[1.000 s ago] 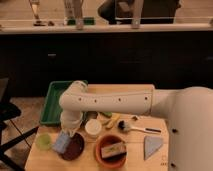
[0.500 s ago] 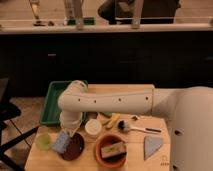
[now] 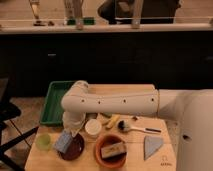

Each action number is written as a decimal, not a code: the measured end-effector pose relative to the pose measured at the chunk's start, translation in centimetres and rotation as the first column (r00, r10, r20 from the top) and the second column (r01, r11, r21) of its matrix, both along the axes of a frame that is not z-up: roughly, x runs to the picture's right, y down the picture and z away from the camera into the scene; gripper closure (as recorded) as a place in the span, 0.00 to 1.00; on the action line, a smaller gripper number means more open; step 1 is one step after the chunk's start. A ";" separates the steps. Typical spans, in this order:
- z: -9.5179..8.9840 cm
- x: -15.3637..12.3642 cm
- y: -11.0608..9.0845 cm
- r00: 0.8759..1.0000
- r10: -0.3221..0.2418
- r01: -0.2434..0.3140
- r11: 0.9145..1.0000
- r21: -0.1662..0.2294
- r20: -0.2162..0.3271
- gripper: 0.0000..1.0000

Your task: Place sponge in purple bowl

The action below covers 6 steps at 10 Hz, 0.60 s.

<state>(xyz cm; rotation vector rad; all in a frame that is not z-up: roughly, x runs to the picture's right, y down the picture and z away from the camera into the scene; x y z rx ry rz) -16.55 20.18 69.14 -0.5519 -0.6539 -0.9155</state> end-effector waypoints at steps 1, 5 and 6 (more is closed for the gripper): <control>-0.1 0.1 0.0 1.000 0.006 -0.006 1.000 0.000 -0.002 0.59; -0.2 0.2 -0.1 1.000 0.013 -0.013 1.000 -0.002 0.000 0.22; -0.1 0.1 -0.1 1.000 0.013 -0.013 1.000 -0.003 0.000 0.20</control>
